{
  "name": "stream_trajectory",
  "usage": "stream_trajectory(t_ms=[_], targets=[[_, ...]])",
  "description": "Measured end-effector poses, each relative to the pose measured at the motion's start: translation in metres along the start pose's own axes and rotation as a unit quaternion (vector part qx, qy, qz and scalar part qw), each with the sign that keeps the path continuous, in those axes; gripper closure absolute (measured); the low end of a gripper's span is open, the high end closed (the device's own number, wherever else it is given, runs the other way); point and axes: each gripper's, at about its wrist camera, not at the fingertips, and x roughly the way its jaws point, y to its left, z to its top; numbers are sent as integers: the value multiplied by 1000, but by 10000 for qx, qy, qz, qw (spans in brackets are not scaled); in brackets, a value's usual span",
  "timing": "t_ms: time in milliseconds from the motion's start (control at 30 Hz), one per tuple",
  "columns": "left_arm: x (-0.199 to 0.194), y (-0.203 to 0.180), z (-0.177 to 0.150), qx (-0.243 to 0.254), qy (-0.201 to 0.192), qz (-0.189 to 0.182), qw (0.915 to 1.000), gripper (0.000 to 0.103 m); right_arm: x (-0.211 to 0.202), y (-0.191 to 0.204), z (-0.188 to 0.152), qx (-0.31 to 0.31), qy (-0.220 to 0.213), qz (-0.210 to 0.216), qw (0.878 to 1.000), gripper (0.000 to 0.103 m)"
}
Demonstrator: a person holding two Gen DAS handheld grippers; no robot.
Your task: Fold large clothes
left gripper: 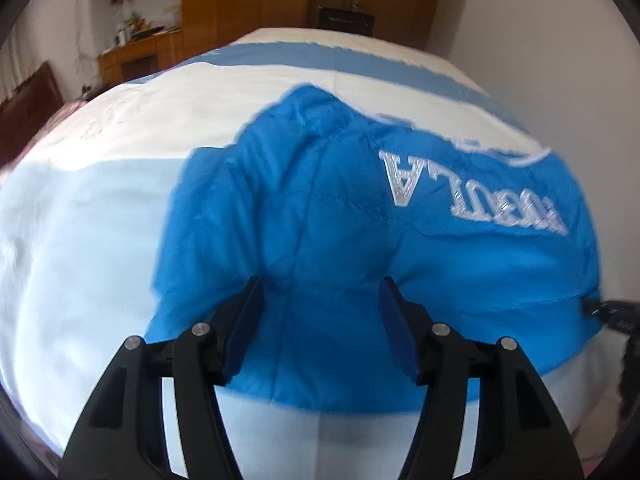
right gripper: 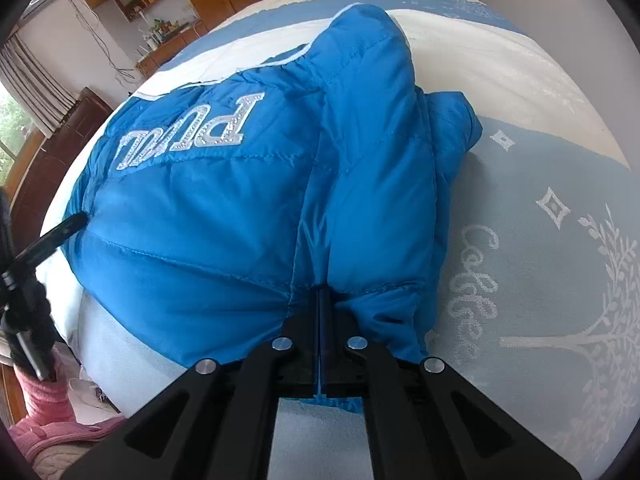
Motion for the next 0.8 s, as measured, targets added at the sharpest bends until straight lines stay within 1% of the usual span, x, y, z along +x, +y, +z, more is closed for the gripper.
stream_trajectory(t_ms=[33, 67, 133, 167, 200, 233, 267, 300, 333, 367, 400, 500, 567, 633, 667, 700, 733, 767, 800], targets=[[-14, 7, -4, -188, -104, 99, 9997, 42, -1, 0, 0, -7, 7, -6, 10000, 103], [-24, 14, -9, -365, -162, 230, 9989, 38, -1, 0, 0, -9, 18, -14, 10000, 103], [-36, 29, -17, -704, -179, 482, 9962, 37, -2, 2, 1, -13, 48, -25, 10000, 103], [-39, 42, -22, -1021, -135, 509, 9934, 37, -2, 3, 1, -14, 64, -28, 10000, 103], [-40, 52, -27, -1269, -64, 384, 9912, 37, -2, 4, 2, -27, 79, -39, 10000, 103], [-37, 65, -34, -1626, 43, 38, 9867, 37, -2, 5, 2, -43, 87, -52, 9999, 103], [-35, 73, -37, -1871, 75, -216, 9821, 37, -2, 6, 2, -65, 95, -68, 9999, 103], [-30, 81, -42, -2164, 87, -493, 9750, 37, -2, 7, 3, -79, 100, -78, 9999, 103], [-26, 87, -44, -2364, 104, -665, 9693, 37, -2, 7, 3, -85, 109, -85, 9999, 103], [-20, 94, -47, -2634, 93, -946, 9600, 37, -2, 7, 4, -83, 120, -83, 9999, 103], [-14, 97, -48, -2782, 77, -1093, 9543, 37, -1, 7, 4, -78, 133, -77, 9999, 103], [4, 106, -47, -3112, -27, -1265, 9419, 37, -1, 7, 5, -73, 159, -63, 9998, 103], [15, 112, -41, -3200, -41, -1326, 9381, 35, 0, 6, 5, -65, 164, -57, 9998, 103], [22, 114, -36, -3269, -143, -1326, 9356, 33, 1, 6, 6, -47, 177, -37, 9998, 103], [22, 113, -34, -3281, -187, -1320, 9352, 37, 1, 6, 6, -38, 185, -24, 9998, 103], [23, 111, -31, -3248, -229, -1268, 9370, 40, 2, 6, 6, -24, 198, -4, 9998, 103], [23, 107, -29, -3197, -251, -1245, 9390, 50, 1, 5, 6, -14, 207, 9, 9998, 103], [21, 105, -28, -3169, -294, -1303, 9390, 64, 1, 4, 7, -1, 227, 22, 9997, 103], [17, 104, -27, -3156, -359, -1384, 9381, 69, 1, 5, 7, 1, 241, 24, 9997, 103]])
